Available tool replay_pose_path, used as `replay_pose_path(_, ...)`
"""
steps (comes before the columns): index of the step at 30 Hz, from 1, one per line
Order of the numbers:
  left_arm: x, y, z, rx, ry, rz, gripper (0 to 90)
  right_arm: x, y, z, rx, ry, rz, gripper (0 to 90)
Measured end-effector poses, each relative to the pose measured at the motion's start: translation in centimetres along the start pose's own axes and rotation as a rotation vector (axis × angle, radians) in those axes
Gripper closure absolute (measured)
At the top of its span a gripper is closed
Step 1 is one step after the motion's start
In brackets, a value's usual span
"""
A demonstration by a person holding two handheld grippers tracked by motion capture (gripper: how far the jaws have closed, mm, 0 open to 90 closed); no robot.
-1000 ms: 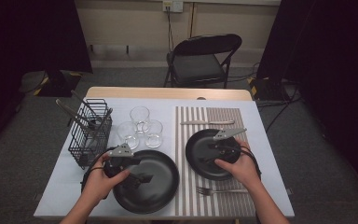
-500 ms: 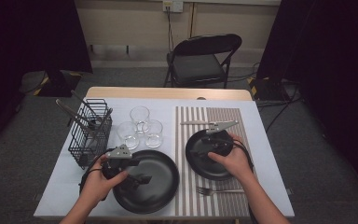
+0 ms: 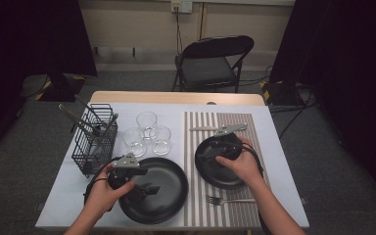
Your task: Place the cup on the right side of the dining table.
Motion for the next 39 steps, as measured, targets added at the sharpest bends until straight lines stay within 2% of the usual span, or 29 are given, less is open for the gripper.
replay_pose_path(17, 0.4, 0.3, 0.1, -0.003, 0.007, -0.015, 17.2, -0.4, -0.7, 0.8, -0.007, 0.001, 0.018, 26.7)
replay_pose_path(28, 0.1, 0.0, 0.1, 0.011, 0.003, -0.008, 17.2, -2.0, -0.4, 1.3, -0.006, 0.006, -0.004, 26.7)
replay_pose_path(39, 0.0, -0.1, -0.2, 0.0, -0.001, 0.002, 17.2, -3.4, -0.1, 1.6, -0.002, 0.008, -0.019, 26.9)
Point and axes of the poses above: each handheld gripper's, and its own axes: z roughly forward along the jaws, x roughly out of its underside, y roughly to its left, the point moved 5 cm from there along z, roughly forward along the jaws, and after that the axes turned 13 degrees about -x, right-handed, at the moved point
